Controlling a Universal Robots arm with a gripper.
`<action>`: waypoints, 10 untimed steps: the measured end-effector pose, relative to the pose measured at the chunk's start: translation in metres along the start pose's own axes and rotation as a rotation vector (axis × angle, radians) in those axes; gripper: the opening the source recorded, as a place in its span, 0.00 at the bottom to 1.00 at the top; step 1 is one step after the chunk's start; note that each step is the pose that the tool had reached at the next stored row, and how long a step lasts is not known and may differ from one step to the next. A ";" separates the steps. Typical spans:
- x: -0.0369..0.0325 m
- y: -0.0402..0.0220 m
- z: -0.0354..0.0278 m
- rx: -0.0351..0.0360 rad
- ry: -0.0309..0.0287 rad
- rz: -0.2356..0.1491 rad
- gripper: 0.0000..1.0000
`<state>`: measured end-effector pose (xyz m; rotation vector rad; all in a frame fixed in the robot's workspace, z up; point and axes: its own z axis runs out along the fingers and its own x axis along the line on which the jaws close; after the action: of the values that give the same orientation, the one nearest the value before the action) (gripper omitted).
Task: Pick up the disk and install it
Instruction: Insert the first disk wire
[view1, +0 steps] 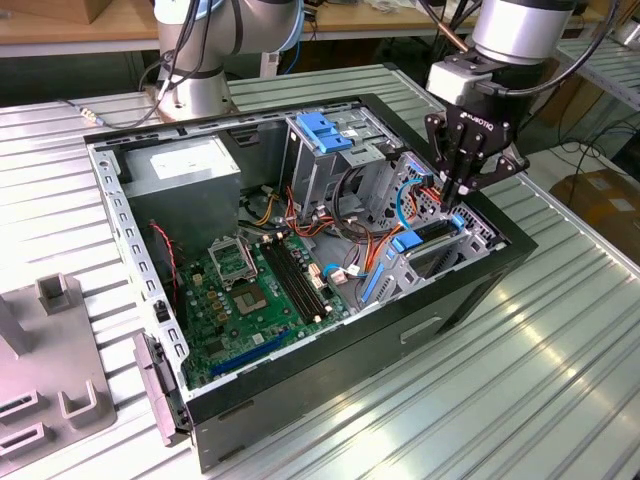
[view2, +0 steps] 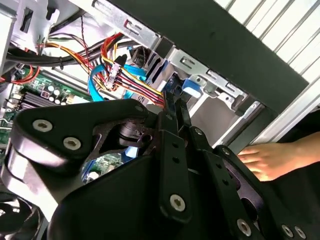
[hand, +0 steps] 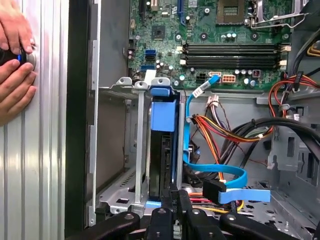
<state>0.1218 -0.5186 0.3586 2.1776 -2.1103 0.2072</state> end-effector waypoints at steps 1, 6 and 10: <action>-0.0001 0.0004 0.0005 -0.0019 0.0000 0.011 0.16; 0.0016 0.0007 0.0029 -0.0131 -0.0089 0.060 0.16; 0.0085 0.0030 0.0078 -0.0114 -0.0270 0.049 0.16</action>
<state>0.1193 -0.5284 0.3524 2.1358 -2.1755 0.1703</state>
